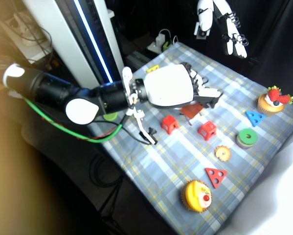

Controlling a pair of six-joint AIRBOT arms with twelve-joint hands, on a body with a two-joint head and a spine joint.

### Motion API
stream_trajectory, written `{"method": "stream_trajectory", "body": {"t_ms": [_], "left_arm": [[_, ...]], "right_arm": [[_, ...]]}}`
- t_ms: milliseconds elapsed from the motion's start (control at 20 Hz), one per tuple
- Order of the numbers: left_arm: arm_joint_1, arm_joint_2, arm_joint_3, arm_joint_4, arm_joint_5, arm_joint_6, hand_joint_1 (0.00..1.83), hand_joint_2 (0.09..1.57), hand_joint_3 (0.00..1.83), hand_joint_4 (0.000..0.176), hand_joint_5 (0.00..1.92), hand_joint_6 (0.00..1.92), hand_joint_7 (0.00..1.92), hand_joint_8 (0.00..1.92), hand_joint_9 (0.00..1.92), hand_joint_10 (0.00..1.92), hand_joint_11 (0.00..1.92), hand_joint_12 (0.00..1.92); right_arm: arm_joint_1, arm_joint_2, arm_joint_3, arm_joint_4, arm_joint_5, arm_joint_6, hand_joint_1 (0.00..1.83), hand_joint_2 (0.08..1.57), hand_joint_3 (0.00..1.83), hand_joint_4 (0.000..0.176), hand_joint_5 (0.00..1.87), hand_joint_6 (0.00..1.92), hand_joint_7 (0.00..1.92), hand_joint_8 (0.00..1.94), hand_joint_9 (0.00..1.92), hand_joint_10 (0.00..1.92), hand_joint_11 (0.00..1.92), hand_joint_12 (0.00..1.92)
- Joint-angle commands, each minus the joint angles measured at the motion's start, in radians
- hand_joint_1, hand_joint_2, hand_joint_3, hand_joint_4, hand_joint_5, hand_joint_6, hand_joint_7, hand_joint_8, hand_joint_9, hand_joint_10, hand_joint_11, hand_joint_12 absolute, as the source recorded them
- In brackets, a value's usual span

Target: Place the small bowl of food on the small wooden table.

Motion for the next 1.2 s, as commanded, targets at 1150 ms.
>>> {"method": "stream_trajectory", "body": {"t_ms": [1150], "left_arm": [[0.017,0.026,-0.019,-0.014,-0.269,-0.055,0.06,1.33,0.00,0.070,0.28,0.00,0.18,0.01,0.09,0.01,0.06,0.05]], "right_arm": [[0.007,0.252,-0.148,0.094,0.276,-0.002,1.04,0.98,0.00,0.000,0.37,0.00,0.36,0.00,0.37,0.00,0.01,0.89]]}}
